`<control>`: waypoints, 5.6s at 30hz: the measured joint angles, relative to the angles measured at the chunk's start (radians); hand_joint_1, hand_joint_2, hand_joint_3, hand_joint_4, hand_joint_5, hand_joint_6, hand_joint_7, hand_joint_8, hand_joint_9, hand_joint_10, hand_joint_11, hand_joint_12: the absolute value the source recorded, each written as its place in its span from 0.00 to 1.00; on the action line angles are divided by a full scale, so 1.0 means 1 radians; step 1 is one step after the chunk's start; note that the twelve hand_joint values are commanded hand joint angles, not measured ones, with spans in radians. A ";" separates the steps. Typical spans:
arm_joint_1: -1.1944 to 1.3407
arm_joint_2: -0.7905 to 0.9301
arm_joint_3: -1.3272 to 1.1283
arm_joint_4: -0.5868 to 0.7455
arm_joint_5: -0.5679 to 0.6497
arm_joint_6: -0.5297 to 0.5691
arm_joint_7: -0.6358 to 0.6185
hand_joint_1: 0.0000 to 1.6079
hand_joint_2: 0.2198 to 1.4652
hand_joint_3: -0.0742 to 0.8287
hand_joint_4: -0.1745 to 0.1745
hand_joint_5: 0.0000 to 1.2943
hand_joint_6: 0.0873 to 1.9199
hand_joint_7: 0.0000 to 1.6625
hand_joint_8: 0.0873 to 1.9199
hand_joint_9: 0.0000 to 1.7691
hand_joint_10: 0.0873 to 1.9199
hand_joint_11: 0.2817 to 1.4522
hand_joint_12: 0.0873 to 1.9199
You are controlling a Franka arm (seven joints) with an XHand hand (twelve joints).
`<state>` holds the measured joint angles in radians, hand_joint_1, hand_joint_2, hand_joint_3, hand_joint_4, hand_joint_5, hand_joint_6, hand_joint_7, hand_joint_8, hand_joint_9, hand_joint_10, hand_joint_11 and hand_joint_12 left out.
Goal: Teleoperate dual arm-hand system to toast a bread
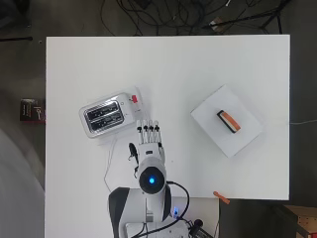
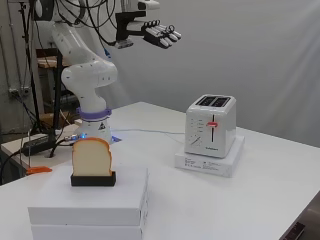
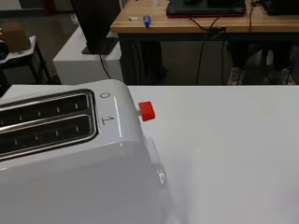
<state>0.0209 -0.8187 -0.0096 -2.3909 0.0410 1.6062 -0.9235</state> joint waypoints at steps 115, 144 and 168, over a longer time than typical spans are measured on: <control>0.264 1.064 0.049 0.889 -0.167 -0.321 -0.433 0.86 0.69 0.08 0.00 0.62 0.51 0.71 0.29 0.68 0.43 0.30 0.41; 0.032 0.818 0.119 0.416 -0.135 0.283 -0.276 0.05 0.55 0.05 0.56 0.25 0.00 0.26 0.00 0.28 0.00 0.13 0.00; 0.057 1.084 0.143 0.803 0.079 -0.242 -0.457 0.05 0.75 0.10 0.94 0.39 0.00 0.35 0.00 0.40 0.00 0.25 0.00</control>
<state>0.0774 0.2651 0.1332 -1.5880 0.1200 1.3639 -1.3809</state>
